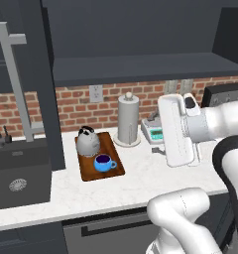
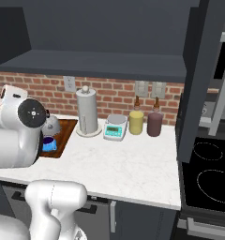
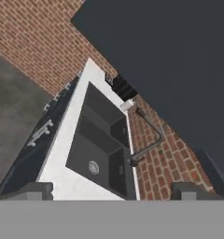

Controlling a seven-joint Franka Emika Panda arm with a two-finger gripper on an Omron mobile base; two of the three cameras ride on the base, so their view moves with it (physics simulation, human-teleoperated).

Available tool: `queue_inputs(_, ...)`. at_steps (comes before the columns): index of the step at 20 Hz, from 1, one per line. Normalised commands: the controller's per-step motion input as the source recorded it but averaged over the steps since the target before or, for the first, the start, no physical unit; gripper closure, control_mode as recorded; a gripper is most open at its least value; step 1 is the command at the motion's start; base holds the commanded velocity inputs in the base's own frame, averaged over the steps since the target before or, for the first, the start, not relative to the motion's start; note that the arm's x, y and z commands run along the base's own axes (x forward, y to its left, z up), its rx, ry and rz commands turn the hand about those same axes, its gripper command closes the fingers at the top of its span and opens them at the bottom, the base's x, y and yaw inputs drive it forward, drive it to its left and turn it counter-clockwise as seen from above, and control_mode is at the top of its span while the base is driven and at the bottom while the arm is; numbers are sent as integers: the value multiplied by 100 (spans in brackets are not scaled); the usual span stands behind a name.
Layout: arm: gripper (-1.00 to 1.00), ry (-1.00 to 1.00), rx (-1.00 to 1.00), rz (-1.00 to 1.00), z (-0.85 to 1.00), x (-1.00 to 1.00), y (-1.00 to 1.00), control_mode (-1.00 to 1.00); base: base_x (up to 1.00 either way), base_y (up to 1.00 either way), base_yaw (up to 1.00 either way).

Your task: Pick the kettle from the counter and place it on the tray. Then pick the mug from the cabinet and place it on the tray. Then close the cabinet doors.

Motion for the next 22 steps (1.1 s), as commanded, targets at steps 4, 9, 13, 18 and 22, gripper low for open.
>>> queue_inputs(4,-100,-22,0,14,33,-23,16,-100,0,0,0)
queue_inputs(9,-100,-8,0,12,24,-14,18,-100,0,0,0)
queue_inputs(13,-100,-10,2,13,26,-35,15,-100,0,0,0)
queue_inputs(18,-100,-11,12,17,26,-43,17,-100,0,0,0)
queue_inputs(22,-100,-15,9,16,14,-58,32,-100,0,0,0)
